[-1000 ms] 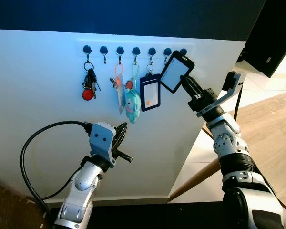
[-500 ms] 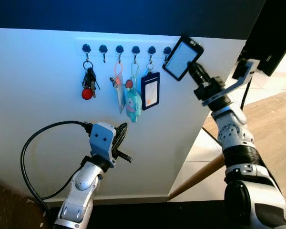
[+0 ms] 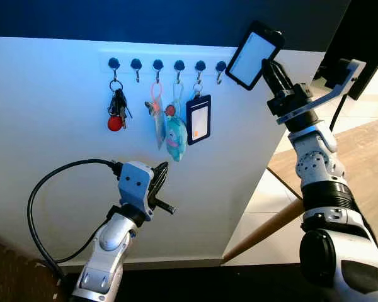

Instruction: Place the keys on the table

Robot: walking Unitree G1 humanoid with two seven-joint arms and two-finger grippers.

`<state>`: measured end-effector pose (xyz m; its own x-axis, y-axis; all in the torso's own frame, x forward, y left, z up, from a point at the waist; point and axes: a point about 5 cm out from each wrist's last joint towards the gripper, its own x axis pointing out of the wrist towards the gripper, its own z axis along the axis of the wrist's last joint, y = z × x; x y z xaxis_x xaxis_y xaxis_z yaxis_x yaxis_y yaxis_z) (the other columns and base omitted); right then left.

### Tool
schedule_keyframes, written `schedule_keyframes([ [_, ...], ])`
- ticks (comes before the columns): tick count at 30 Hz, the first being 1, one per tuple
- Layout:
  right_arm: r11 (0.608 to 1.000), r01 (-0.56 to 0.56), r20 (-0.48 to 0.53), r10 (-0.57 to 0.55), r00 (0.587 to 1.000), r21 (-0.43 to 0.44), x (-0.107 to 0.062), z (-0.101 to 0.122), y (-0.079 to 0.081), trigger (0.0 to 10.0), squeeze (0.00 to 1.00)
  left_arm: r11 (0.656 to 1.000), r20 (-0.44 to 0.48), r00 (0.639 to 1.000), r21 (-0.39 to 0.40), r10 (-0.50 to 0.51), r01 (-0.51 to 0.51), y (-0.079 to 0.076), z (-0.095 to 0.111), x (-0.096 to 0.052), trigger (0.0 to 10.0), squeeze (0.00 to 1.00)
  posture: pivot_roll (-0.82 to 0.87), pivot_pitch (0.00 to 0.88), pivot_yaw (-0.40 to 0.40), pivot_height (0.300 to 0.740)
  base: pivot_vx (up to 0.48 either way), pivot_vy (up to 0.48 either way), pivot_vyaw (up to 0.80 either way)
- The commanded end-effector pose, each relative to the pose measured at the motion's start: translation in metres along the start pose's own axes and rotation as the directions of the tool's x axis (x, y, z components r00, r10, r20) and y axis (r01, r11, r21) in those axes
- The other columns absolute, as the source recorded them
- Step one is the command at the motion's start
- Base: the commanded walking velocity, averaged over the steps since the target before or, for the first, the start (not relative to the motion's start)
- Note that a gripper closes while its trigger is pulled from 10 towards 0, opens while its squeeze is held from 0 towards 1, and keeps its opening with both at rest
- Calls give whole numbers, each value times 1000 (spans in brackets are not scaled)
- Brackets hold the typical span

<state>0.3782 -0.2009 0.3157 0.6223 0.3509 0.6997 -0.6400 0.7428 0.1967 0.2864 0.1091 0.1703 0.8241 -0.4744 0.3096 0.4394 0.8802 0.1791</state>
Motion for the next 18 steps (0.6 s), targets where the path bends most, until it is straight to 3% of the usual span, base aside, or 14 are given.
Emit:
schedule_keyframes([
  [1,999,47,39,-47,998,-7,-7,10,-8,10000,0,1000,-2,1000,17,-17,17,-2,2,1,10000,0,107,70,-68,740,0,0,0],
  [12,983,184,52,-183,982,-24,-46,18,-29,10000,0,1000,-2,1000,11,-19,19,-3,1,-1,10000,0,101,64,-63,740,0,0,0],
  [18,956,284,39,-282,959,-74,-66,21,-41,10000,0,1000,-7,1000,8,-24,24,-5,0,-1,10000,0,97,62,-61,740,0,0,0],
])
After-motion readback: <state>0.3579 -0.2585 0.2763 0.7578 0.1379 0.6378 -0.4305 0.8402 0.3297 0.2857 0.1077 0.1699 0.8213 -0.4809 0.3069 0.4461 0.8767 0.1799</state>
